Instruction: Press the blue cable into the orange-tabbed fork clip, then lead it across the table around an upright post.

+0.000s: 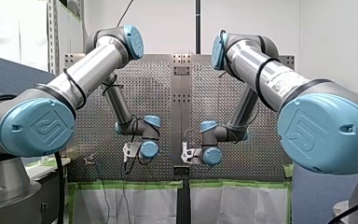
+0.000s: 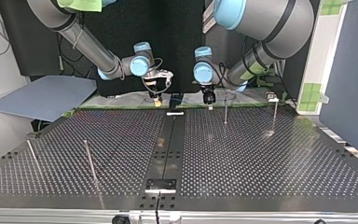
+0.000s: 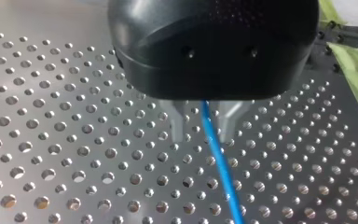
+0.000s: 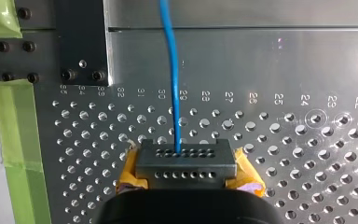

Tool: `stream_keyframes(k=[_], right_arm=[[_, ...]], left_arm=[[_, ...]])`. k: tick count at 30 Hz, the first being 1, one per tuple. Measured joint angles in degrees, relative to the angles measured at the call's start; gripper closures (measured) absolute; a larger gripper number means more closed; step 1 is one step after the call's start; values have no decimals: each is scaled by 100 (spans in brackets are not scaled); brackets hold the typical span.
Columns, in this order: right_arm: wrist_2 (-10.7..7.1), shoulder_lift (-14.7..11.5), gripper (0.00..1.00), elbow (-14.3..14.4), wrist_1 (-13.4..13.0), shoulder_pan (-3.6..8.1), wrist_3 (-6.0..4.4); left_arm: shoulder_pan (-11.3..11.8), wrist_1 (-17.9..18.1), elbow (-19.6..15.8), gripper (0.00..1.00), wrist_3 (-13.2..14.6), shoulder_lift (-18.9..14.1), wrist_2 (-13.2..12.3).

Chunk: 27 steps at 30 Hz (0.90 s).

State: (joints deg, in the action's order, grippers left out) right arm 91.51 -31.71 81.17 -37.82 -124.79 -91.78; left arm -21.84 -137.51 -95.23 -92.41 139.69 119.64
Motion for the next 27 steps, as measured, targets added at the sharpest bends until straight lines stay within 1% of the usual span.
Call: stream_keyframes(k=[10,16,21,27], right_arm=[[0,8,100,-1,2,2,0],[-7,10,100,0,1,2,-2],[-5,10,100,0,2,3,-3],[-1,10,100,0,2,-6,0]], left_arm=[[-10,-120,-2,100,35,0,7],[-11,-150,-2,100,38,0,144],[-13,-180,-2,100,48,-5,164],[-20,-304,0,100,160,-61,171]])
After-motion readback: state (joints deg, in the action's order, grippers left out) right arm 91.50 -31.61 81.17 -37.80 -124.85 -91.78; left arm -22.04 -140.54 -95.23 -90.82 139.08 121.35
